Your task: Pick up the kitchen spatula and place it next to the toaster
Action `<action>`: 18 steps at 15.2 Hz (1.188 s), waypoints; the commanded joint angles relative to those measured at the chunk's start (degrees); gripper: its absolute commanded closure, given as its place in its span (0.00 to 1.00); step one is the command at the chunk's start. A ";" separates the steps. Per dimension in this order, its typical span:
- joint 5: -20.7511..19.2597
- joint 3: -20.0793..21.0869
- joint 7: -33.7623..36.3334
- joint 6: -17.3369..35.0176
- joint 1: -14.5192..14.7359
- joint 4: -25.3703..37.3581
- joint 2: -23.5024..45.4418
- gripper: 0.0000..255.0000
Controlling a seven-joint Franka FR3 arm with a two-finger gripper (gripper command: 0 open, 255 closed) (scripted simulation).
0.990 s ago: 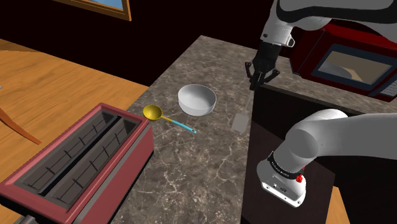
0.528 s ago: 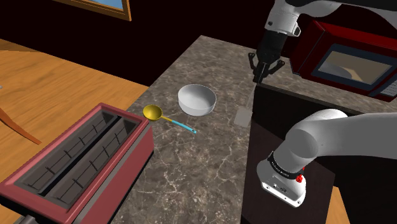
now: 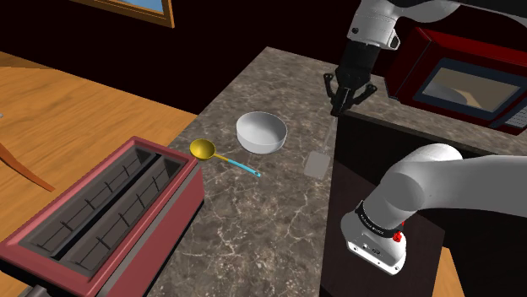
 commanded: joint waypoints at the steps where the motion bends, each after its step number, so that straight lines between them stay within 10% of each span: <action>1: 2.73 2.63 3.03 -0.46 1.15 -0.80 -2.08 1.00; 18: 25.08 26.48 25.99 3.61 9.16 2.05 -5.84 1.00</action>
